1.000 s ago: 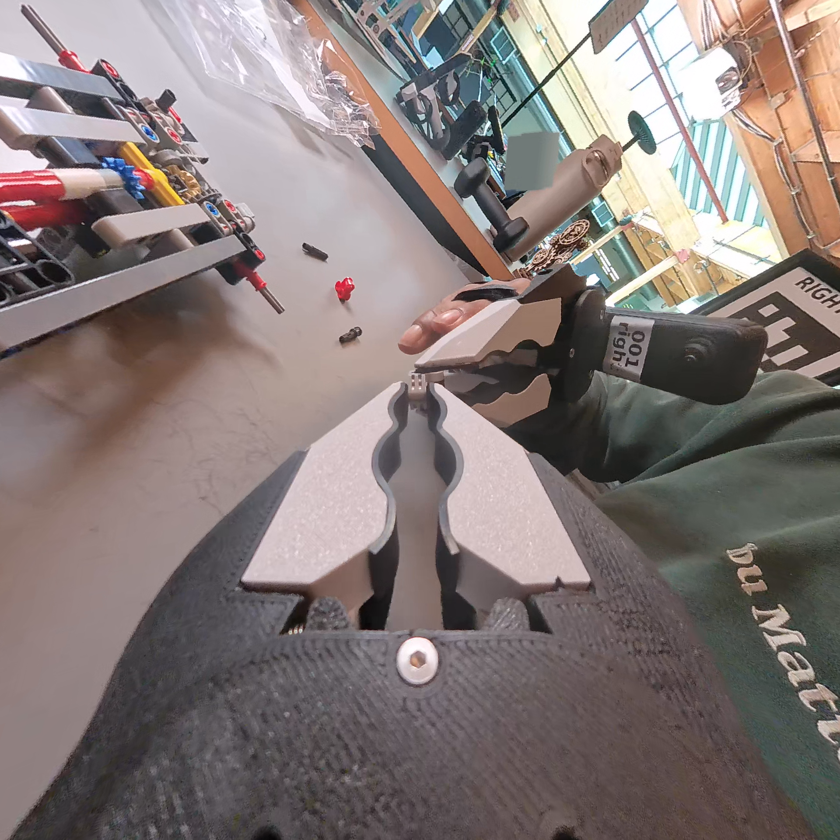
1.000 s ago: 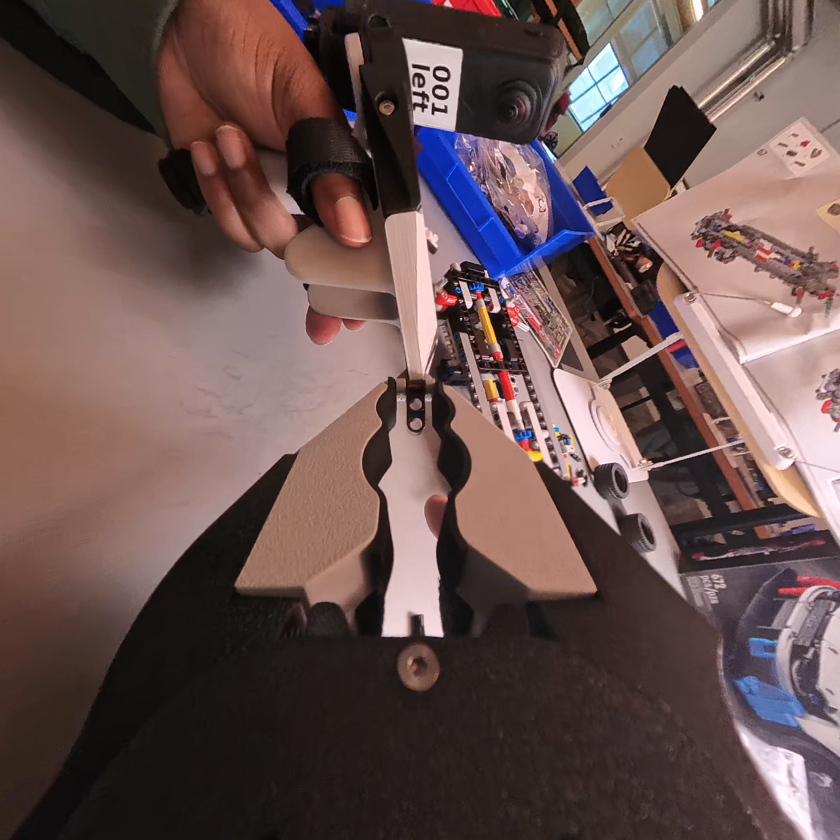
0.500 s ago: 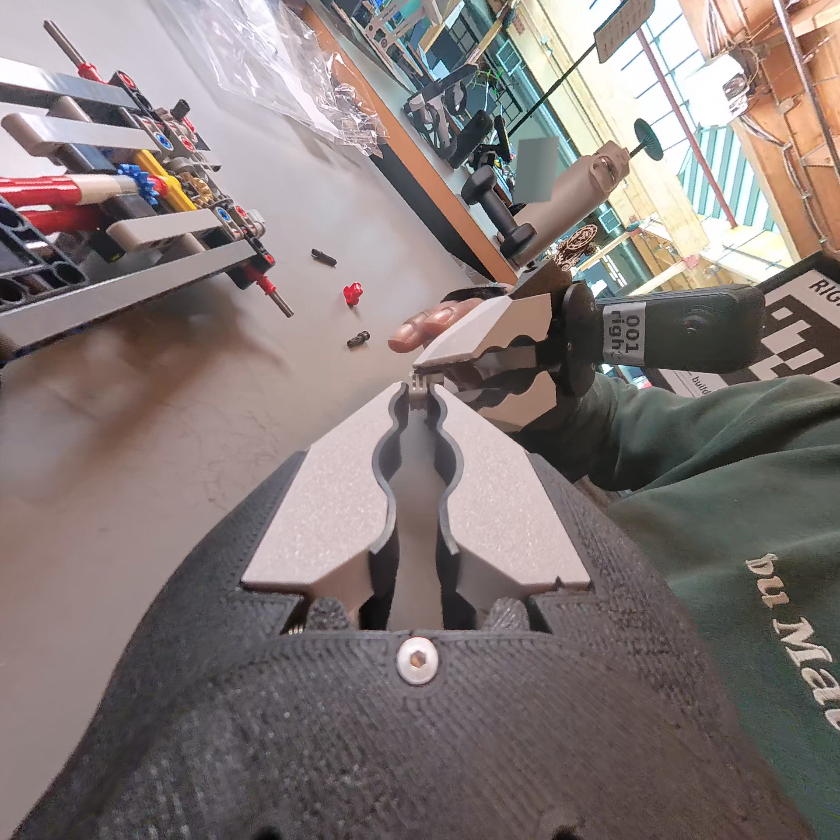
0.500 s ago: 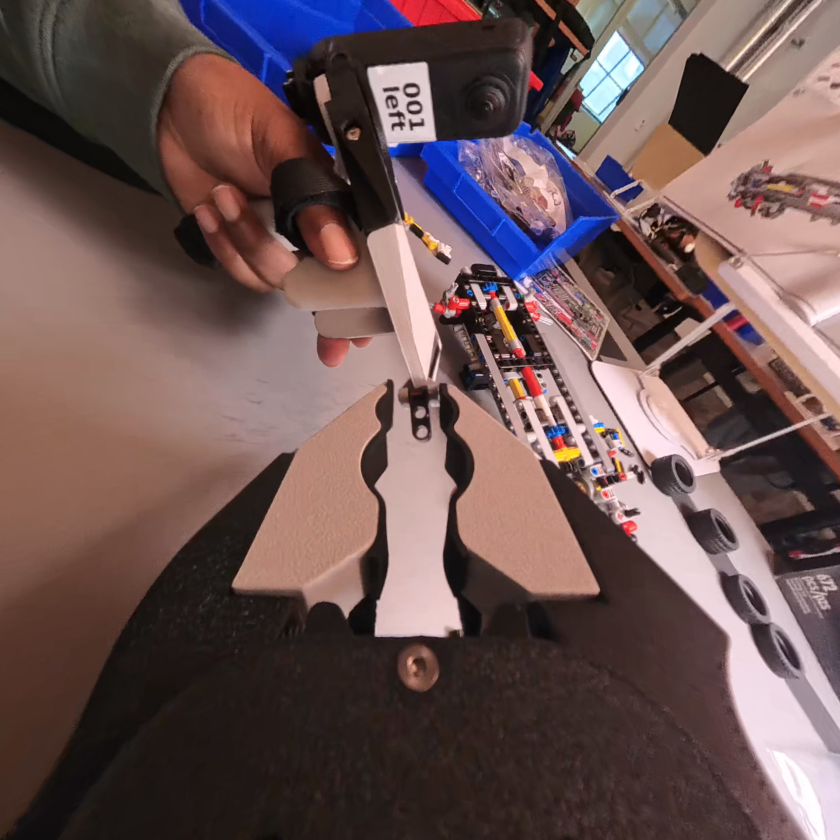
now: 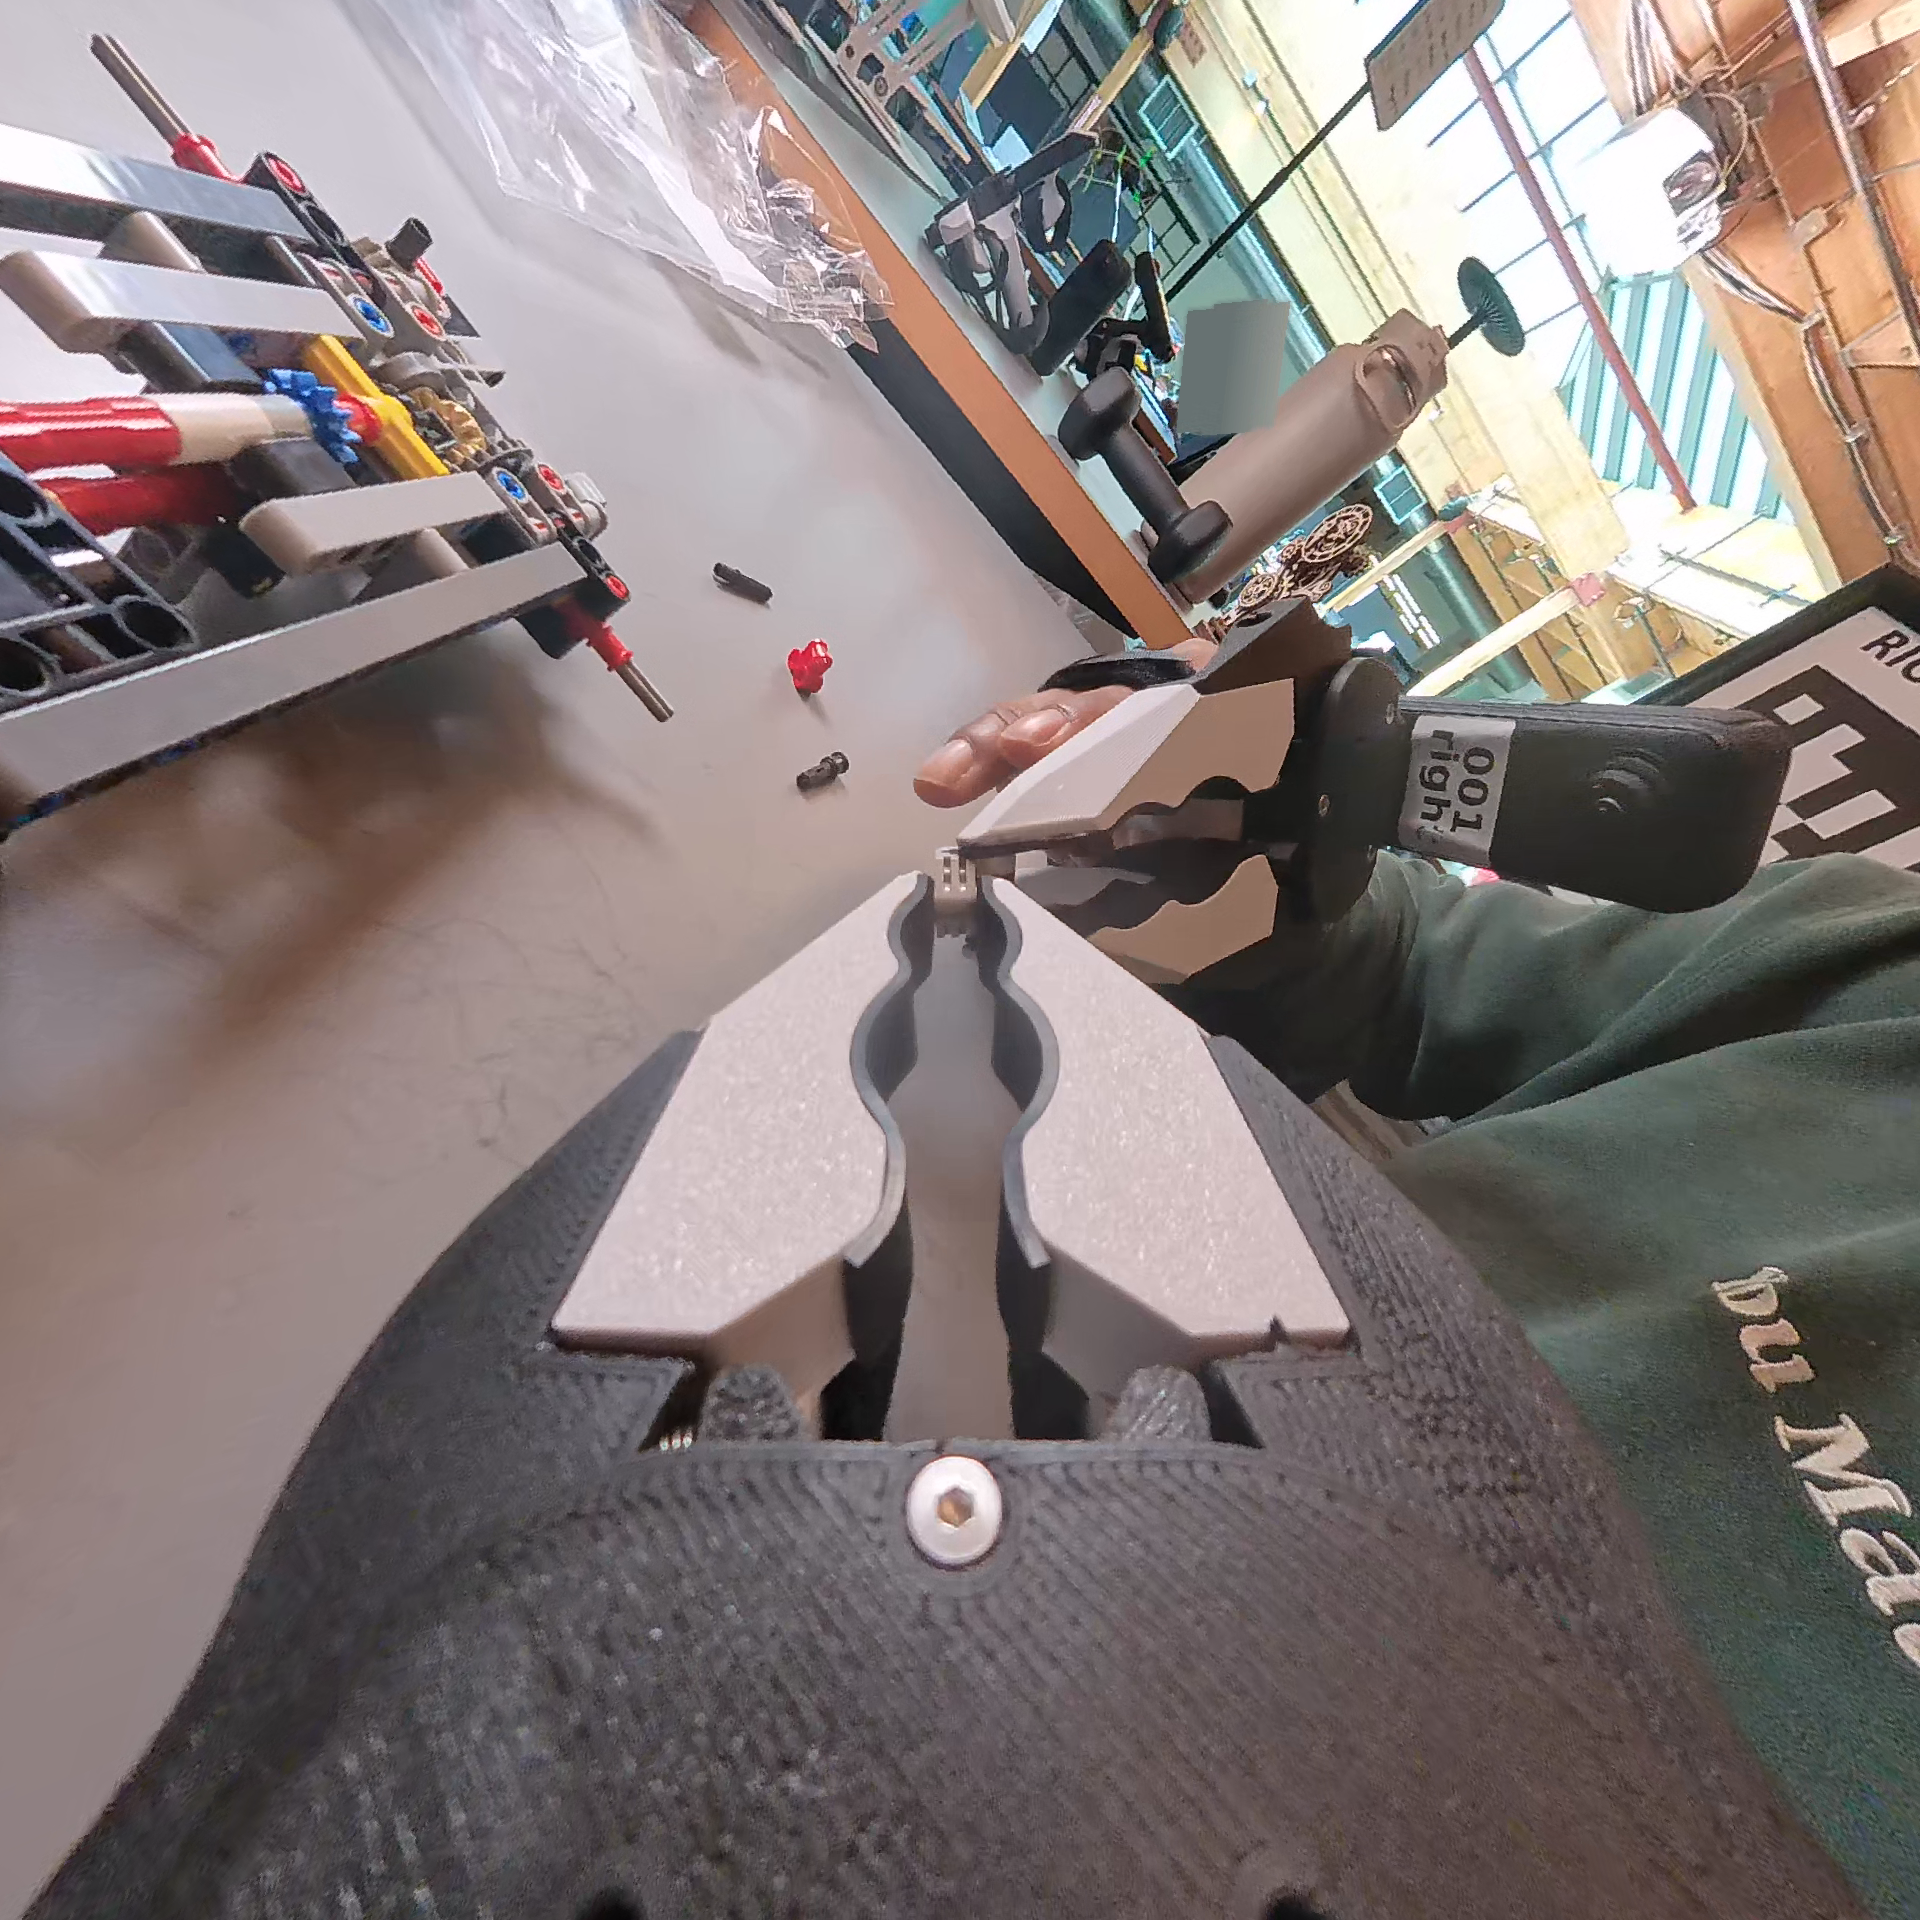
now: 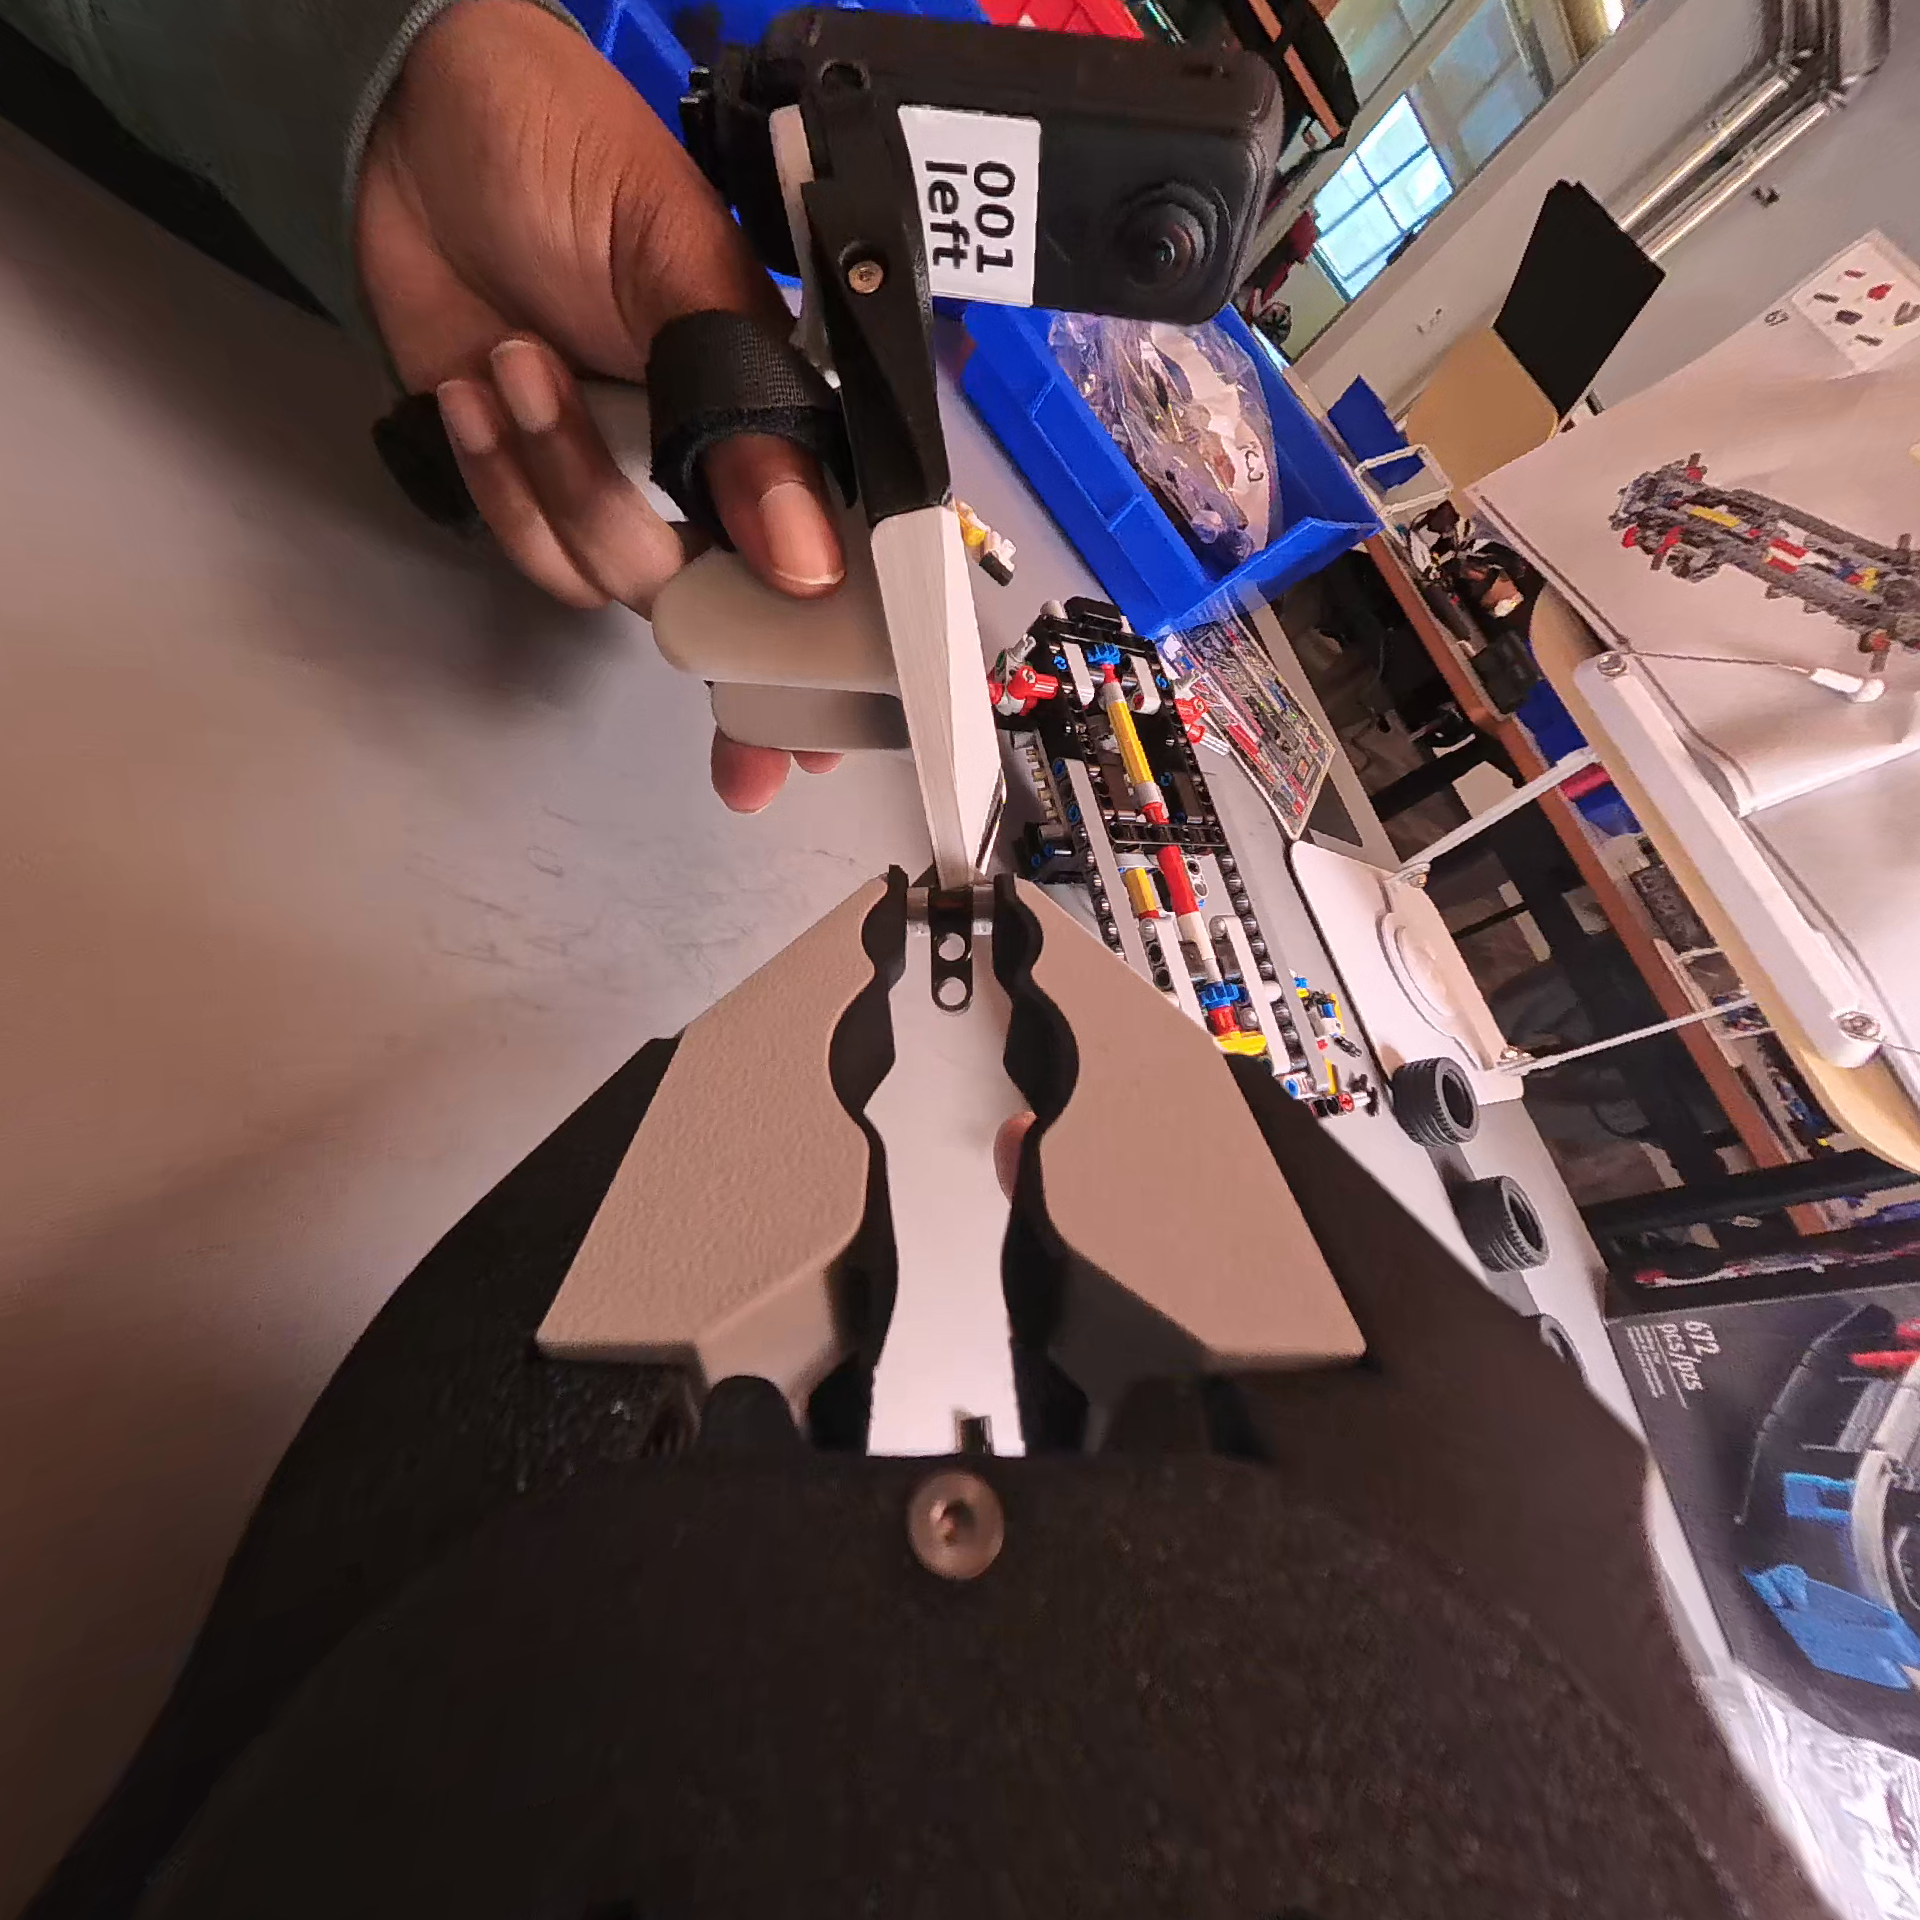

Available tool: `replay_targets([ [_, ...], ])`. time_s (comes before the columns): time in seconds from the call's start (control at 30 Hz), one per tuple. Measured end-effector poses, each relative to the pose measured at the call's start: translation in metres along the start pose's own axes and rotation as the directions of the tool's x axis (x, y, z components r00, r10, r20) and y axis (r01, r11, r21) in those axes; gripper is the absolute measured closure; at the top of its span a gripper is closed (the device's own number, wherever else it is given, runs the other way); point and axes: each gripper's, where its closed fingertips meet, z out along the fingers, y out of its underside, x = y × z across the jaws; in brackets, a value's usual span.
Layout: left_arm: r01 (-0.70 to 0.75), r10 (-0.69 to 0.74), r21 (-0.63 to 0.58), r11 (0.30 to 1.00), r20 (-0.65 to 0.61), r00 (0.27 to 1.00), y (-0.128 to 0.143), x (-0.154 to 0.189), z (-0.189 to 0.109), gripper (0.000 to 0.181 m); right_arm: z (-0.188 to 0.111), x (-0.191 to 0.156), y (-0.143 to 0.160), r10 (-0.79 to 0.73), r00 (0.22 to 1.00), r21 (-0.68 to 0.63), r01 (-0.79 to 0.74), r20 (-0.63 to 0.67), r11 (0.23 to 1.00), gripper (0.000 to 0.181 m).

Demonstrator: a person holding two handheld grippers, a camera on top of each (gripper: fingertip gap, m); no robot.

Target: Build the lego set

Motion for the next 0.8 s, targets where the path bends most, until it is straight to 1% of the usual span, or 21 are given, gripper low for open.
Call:
replay_targets([
  [0.1, -0.007, 0.007, -0.01, 1.0, 0.01, 1.0, 0.002, -0.002, 0.0, 0.176, 0.001, -0.002, 0.002, -0.025, 1.0, -0.03, 0.025, 0.001, 0.999, 0.168],
  [0.27, -0.029, 0.029, -0.014, 0.999, 0.01, 1.0, 0.003, -0.001, 0.0, 0.175, 0.0, -0.003, 0.002, 0.0, 1.0, -0.03, 0.0, 0.01, 1.0, 0.168],
  [0.37, -0.02, 0.02, -0.016, 1.0, -0.01, 1.0, 0.004, 0.0, 0.001, 0.175, -0.001, -0.004, 0.002, 0.04, 0.999, -0.026, -0.039, 0.031, 0.999, 0.168],
  [0.47, -0.026, 0.026, -0.012, 1.0, -0.038, 0.999, 0.004, 0.004, 0.001, 0.175, -0.003, -0.004, -0.001, 0.115, 0.991, -0.001, -0.115, 0.065, 0.993, 0.168],
  [0.57, -0.03, 0.029, -0.014, 0.999, -0.048, 0.998, 0.004, 0.006, 0.001, 0.175, -0.005, -0.004, -0.003, 0.094, 0.993, 0.014, -0.096, 0.068, 0.995, 0.168],
  [0.73, 0.04, -0.039, 0.016, 0.999, -0.07, 0.997, -0.002, 0.006, -0.001, 0.176, -0.003, 0.001, -0.007, 0.122, 0.992, 0.077, -0.125, 0.042, 0.989, 0.167],
  [0.77, 0.069, -0.067, 0.021, 0.997, -0.081, 0.994, -0.003, 0.006, -0.002, 0.176, -0.003, 0.002, -0.006, 0.11, 0.994, 0.08, -0.112, 0.026, 0.99, 0.164],
  [0.8, 0.096, -0.093, 0.026, 0.995, -0.087, 0.992, -0.004, 0.004, -0.003, 0.176, -0.002, 0.001, -0.004, 0.096, 0.995, 0.068, -0.097, 0.024, 0.993, 0.152],
])
